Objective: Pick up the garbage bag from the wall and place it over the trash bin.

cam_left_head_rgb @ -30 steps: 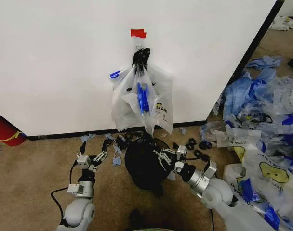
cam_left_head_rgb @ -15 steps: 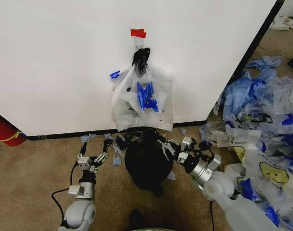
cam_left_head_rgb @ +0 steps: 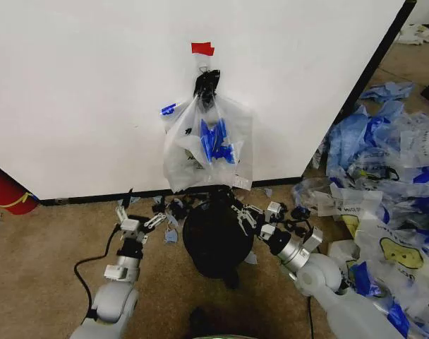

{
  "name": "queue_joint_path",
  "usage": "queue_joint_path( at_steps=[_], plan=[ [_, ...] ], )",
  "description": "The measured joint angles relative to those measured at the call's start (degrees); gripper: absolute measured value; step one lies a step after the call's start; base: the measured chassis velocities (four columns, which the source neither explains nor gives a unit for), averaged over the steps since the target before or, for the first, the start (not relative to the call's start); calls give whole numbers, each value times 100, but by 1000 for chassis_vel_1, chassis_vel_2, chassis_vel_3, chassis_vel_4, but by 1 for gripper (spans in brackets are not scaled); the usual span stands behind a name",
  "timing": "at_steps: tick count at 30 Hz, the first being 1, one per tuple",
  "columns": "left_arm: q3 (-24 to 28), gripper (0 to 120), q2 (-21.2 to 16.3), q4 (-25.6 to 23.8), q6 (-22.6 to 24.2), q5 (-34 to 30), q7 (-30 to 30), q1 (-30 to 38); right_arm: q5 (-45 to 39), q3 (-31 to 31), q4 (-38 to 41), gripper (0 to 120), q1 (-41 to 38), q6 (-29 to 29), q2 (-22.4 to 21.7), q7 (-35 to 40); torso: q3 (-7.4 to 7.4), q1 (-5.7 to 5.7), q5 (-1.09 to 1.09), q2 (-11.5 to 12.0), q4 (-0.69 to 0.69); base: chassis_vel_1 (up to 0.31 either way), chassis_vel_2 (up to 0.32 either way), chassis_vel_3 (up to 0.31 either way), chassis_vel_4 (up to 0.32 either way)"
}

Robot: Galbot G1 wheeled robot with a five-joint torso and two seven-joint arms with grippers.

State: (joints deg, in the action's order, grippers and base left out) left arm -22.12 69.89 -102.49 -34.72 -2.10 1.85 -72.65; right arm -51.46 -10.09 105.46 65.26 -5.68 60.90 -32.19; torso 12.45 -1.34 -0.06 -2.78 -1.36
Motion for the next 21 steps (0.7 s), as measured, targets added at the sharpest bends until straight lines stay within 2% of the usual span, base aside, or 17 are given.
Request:
queue_joint_path(
  at_steps=[5,7,12,13,16,21],
  plan=[
    [176,100,-186,-803,364,-17,-13,-49,48,0,-158,0,-68,0,80,3,0,0,1,0,0,0,0,0,0],
    [179,100,-212,-884,400,-21,1,-80,50,0,-181,0,-77,0,88,5,0,0,1,0,0,0,0,0,0],
    [334,100,-575,-1595,963,0,385,-416,84,4,-387,0,-179,0,127,12,0,0,0,0,2,0,0,0,0],
    [334,100,-575,-1595,963,0,385,-416,84,4,-387,0,-179,0,127,12,0,0,0,0,2,0,0,0,0],
    [570,100,-750,-1729,1295,447,875,-369,101,15,-440,0,-210,8,155,34,0,0,0,0,1,0,0,0,0],
    [890,100,-978,-1619,1536,1051,1404,-130,134,30,-419,0,-211,44,182,101,0,0,0,0,0,0,0,0,0]
  ],
)
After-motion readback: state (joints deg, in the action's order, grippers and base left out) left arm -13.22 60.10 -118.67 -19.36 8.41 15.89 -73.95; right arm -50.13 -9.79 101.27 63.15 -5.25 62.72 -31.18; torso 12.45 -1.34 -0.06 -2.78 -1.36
